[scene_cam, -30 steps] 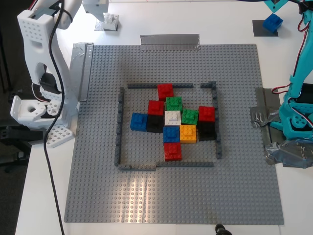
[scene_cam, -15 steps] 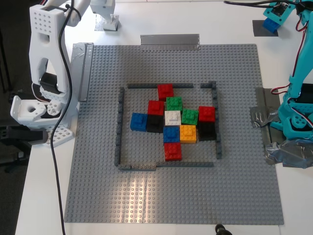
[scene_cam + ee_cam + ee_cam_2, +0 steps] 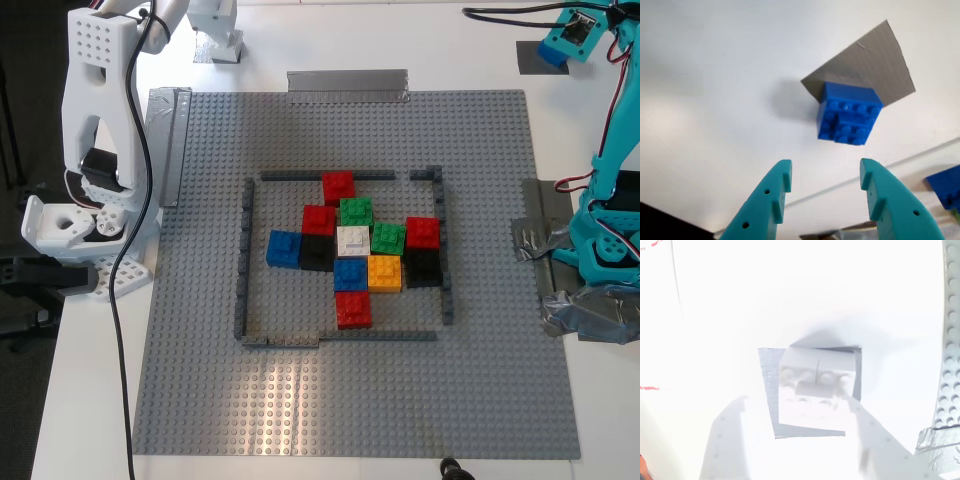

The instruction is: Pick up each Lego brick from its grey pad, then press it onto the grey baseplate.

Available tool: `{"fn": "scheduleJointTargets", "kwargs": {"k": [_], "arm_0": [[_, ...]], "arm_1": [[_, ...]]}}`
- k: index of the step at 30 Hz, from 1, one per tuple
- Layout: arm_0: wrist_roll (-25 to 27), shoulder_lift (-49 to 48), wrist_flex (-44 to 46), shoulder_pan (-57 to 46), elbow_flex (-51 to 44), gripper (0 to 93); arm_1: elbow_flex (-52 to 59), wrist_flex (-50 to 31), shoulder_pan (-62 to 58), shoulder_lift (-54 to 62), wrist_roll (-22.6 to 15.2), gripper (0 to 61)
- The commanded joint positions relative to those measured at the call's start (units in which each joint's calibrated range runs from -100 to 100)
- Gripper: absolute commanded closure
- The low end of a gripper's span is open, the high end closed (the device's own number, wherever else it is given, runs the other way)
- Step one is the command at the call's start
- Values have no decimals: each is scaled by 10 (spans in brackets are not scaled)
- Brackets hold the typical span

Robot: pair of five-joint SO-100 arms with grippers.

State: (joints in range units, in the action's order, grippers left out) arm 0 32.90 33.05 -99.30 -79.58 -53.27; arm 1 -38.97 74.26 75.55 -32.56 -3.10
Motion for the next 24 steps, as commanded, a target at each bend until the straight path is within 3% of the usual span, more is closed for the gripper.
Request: {"fn": "scheduleJointTargets", "kwargs": {"k": [1, 21, 24], "arm_0": [[-18, -6, -7, -4, 27, 768], [-44, 5, 18, 13, 34, 760], [-43, 15, 35, 17, 32, 759]], "arm_1": [[-45, -6, 3, 15, 7, 399], [-56, 4, 15, -2, 19, 404], [-56, 5, 15, -5, 18, 431]]}}
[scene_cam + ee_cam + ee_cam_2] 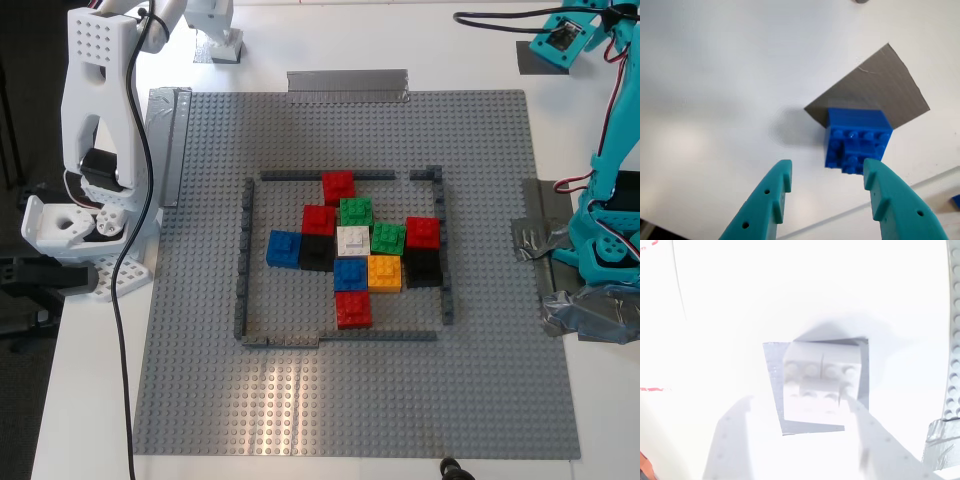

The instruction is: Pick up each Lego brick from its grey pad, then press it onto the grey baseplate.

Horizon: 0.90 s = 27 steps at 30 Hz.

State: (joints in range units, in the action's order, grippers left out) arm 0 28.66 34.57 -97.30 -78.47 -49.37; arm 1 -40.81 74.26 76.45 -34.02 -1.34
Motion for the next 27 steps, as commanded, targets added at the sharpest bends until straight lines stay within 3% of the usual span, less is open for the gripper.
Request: {"fn": "scheduleJointTargets", "kwargs": {"k": [1, 3, 10, 18, 27], "arm_0": [[1, -1, 17, 7, -7, 755], [1, 0, 23, 7, -9, 737], [1, -2, 50, 19, -11, 734], [-2, 8, 51, 26, -3, 735], [-3, 29, 89, 23, -11, 735]], "arm_1": [[-37, 5, 6, 10, 0, 473], [-37, 5, 5, 10, 0, 531], [-46, 6, 8, 1, -10, 584], [-85, 26, 8, 11, -19, 611], [-57, 59, -7, 99, -11, 612]]}}
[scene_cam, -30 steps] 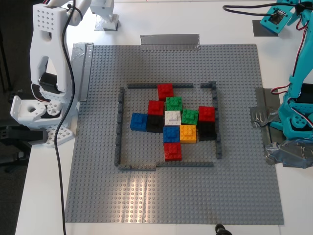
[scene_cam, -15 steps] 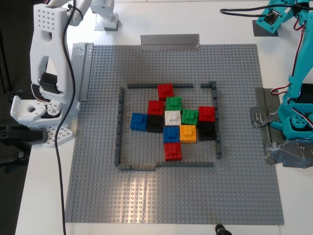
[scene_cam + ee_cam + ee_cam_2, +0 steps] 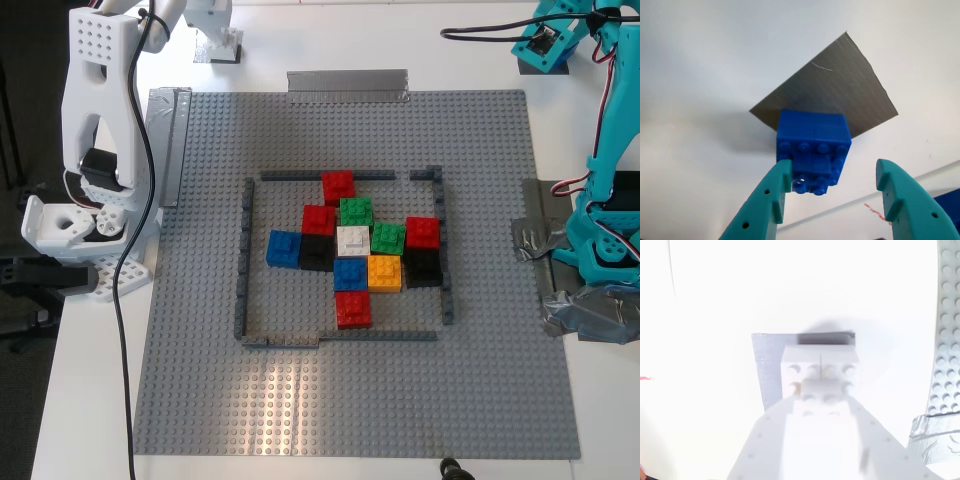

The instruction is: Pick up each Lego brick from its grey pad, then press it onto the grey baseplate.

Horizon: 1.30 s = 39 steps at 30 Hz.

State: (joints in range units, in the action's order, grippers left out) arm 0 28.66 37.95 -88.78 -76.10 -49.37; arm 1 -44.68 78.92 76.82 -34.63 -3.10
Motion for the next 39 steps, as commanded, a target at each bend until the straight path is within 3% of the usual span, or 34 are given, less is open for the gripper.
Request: {"fn": "scheduleJointTargets", "kwargs": {"k": [1, 21, 39], "arm_0": [[-3, -4, 4, 0, -12, 735], [0, -4, 4, -17, -12, 736], [-3, 1, 25, -25, -3, 777]], "arm_1": [[-16, 15, -11, 115, 8, 612], [82, 121, -48, 343, 22, 612], [320, 160, -285, 543, 58, 611]]}}
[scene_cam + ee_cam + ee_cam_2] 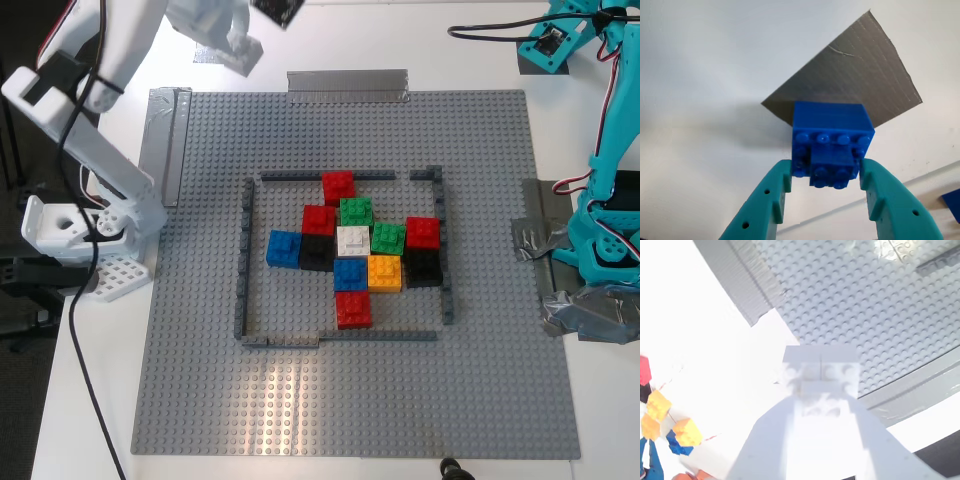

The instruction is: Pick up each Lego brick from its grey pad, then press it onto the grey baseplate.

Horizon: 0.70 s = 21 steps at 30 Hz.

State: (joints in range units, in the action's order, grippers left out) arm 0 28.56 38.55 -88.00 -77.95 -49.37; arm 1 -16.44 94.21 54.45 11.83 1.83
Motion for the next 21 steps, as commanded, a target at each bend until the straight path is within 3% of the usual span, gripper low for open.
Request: {"fn": "scheduleJointTargets", "kwargs": {"k": [1, 10, 17, 21], "arm_0": [[-3, -5, 24, -6, -3, 778], [-10, -5, 37, -6, -3, 782], [-9, -6, 35, -9, -3, 878], [-10, -6, 35, -9, -3, 908]], "arm_1": [[49, 8, -76, 84, 13, 611], [122, 36, -187, 99, 50, 611], [292, -79, -240, 156, 76, 611], [340, -101, -261, 147, 90, 611]]}}
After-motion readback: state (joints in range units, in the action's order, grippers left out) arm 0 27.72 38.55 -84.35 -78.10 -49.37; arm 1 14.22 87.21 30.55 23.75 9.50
